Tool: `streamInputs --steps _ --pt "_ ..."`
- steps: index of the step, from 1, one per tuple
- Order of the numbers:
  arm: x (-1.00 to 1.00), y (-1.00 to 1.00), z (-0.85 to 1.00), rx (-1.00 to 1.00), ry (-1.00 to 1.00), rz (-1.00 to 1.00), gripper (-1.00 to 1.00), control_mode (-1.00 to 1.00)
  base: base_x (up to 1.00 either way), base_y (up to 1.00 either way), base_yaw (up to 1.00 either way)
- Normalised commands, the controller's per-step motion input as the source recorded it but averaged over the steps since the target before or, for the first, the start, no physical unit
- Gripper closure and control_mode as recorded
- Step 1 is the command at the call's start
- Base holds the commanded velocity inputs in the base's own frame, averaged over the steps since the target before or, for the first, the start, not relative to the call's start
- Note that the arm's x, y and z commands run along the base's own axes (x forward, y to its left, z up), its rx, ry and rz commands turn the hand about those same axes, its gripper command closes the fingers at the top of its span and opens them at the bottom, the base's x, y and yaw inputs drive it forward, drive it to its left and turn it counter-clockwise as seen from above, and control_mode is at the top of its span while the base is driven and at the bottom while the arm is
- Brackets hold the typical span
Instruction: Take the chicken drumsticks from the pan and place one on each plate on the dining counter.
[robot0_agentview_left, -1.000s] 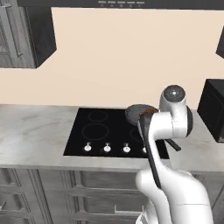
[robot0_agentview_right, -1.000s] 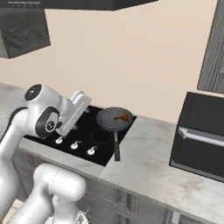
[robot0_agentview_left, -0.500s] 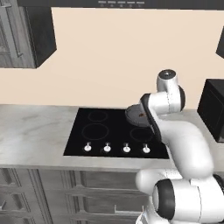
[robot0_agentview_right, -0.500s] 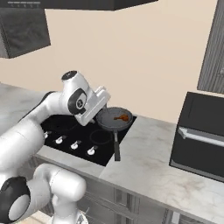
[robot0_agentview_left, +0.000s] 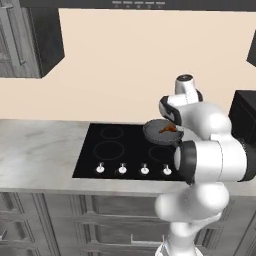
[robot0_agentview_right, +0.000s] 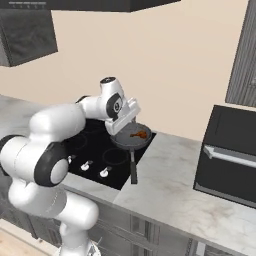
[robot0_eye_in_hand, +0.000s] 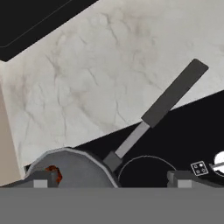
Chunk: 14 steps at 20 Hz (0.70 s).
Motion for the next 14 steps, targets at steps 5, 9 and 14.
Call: streamInputs --steps 5,9,14 --pt "0.72 0.0 -0.7 0.0 0.07 0.01 -1.0 -1.0 0.0 0.0 0.0" --pt "0.39 0.0 -0.66 0.0 0.11 0.0 -1.0 -1.0 0.0 0.0 0.0" --pt "0.55 -0.08 -0.43 0.0 0.06 0.0 -1.0 -1.0 0.0 0.0 0.0"
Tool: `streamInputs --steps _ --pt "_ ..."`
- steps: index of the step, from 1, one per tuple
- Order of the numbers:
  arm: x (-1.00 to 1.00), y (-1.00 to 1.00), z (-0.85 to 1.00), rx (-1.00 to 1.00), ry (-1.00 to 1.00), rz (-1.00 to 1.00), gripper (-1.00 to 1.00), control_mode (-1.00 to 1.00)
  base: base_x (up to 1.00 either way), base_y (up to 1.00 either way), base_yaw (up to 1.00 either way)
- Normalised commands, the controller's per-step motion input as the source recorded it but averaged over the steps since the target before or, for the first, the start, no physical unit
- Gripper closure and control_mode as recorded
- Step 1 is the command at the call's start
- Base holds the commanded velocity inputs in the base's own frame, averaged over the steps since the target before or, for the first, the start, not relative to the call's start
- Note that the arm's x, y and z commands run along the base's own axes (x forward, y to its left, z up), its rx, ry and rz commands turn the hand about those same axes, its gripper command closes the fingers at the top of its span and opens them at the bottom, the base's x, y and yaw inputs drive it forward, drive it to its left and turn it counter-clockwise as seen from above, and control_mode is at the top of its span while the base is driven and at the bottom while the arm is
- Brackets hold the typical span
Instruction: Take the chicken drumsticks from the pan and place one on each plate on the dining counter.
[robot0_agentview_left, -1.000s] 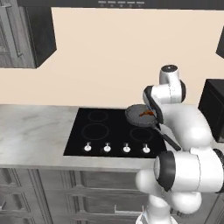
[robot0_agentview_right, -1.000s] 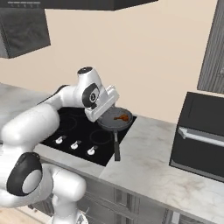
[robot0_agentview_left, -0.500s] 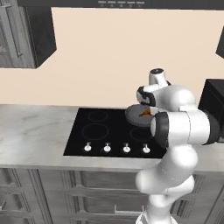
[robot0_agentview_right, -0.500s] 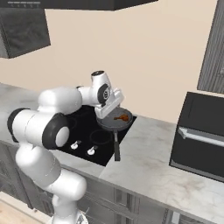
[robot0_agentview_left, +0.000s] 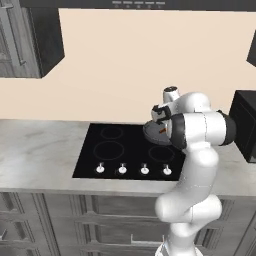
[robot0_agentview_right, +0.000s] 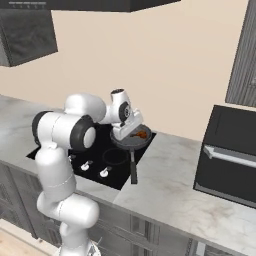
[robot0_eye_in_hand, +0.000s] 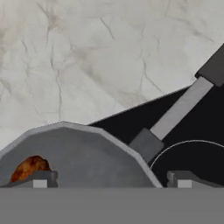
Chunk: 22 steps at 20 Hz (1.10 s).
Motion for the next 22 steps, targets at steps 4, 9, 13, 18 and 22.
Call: streamInputs --steps 4,9,13,18,22 --pt "0.88 -0.16 -0.17 0.02 0.02 0.0 -1.0 -1.0 0.0 0.0 0.0" --pt "0.68 -0.24 -0.25 0.03 0.02 0.0 -1.0 -1.0 0.0 0.0 0.0" --pt "0.36 -0.27 -0.41 0.03 0.0 0.0 -1.0 -1.0 0.0 0.0 0.0" --pt "0.15 -0.15 -0.45 0.01 0.0 0.0 -1.0 -1.0 0.0 0.0 0.0" --pt "-0.04 0.0 -0.66 0.0 0.0 0.0 -1.0 -1.0 0.0 0.0 0.0"
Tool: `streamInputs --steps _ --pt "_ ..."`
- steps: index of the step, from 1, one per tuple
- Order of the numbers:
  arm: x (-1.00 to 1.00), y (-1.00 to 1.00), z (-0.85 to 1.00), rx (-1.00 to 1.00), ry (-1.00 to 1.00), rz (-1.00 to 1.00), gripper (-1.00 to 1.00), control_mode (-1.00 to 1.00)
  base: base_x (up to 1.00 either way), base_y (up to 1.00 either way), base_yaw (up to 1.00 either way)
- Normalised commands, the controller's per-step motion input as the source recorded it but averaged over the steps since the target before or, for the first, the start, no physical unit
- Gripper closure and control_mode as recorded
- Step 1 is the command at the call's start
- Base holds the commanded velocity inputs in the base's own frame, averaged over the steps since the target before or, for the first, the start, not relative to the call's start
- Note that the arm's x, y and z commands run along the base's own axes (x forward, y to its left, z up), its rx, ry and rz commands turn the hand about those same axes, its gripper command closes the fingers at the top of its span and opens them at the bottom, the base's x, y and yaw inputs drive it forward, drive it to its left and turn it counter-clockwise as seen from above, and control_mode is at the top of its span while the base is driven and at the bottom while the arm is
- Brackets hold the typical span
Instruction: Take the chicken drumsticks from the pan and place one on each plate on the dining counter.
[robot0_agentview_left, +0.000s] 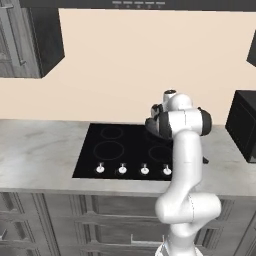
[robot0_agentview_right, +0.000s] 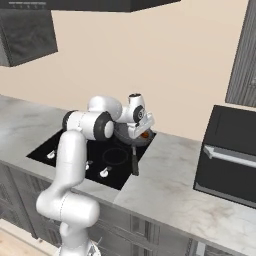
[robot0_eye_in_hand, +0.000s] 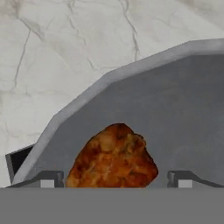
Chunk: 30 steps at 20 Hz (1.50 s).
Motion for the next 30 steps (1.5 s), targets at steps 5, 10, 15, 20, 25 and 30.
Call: streamInputs --steps 5,10,15,20,25,30 --pt "-0.71 0.18 -0.59 0.0 -0.13 0.0 -1.0 -1.0 0.0 0.0 0.0" --pt "-0.98 0.37 -0.57 -0.01 -0.21 -0.04 1.0 -1.0 0.0 0.0 0.0" --pt "-0.98 0.05 -0.71 0.0 -0.19 -0.05 1.0 -1.0 0.0 0.0 0.0" --pt "-0.78 0.0 -0.32 0.0 -0.15 -0.04 1.0 -1.0 0.0 0.0 0.0" --pt "-0.19 0.04 0.84 0.0 -0.03 -0.04 1.0 -1.0 0.0 0.0 0.0" --pt "-0.1 0.11 1.0 0.0 0.0 -0.01 1.0 -1.0 0.0 0.0 0.0"
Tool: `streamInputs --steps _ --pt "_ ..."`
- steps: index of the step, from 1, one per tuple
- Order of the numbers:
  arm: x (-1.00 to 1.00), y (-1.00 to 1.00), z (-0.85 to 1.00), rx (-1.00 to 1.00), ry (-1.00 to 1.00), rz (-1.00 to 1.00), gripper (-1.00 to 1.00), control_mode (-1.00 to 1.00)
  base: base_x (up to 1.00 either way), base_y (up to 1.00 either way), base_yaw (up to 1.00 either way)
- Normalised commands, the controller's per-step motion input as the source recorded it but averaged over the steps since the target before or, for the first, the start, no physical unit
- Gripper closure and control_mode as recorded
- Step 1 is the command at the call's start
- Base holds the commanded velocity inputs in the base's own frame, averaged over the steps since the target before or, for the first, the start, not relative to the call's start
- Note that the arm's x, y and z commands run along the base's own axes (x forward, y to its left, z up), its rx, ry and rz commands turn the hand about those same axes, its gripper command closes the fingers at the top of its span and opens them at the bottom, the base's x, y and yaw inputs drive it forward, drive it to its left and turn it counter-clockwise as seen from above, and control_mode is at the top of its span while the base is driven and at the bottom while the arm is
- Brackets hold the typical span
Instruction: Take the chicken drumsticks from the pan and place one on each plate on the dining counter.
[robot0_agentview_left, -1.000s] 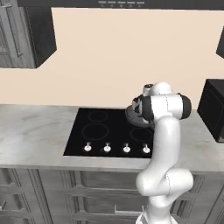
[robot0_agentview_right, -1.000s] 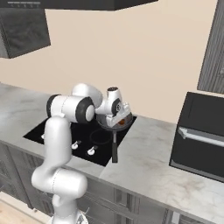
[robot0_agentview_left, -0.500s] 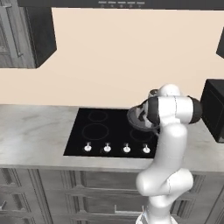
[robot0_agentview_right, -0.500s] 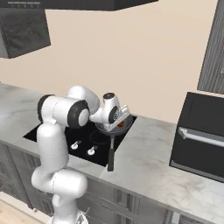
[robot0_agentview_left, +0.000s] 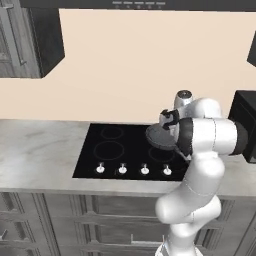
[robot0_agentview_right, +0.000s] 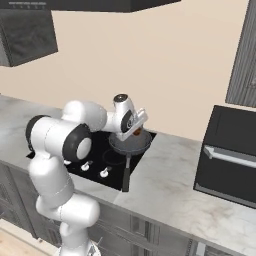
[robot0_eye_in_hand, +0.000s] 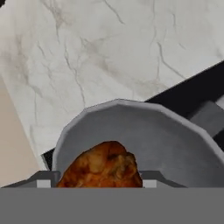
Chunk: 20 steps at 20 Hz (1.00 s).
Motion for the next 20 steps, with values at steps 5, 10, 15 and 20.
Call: streamInputs --steps 5,10,15,20 --pt "-0.87 0.25 1.0 -0.03 0.32 0.02 1.0 -1.0 0.0 0.0 0.0" --pt "-1.0 0.59 0.49 -0.09 0.21 0.11 1.0 -1.0 0.0 0.0 0.0" --pt "-1.0 0.31 0.01 0.0 -0.06 0.1 1.0 -1.0 0.0 0.0 0.0" --pt "-1.0 -0.09 -0.17 0.07 -0.42 0.01 1.0 -1.0 0.0 0.0 0.0"
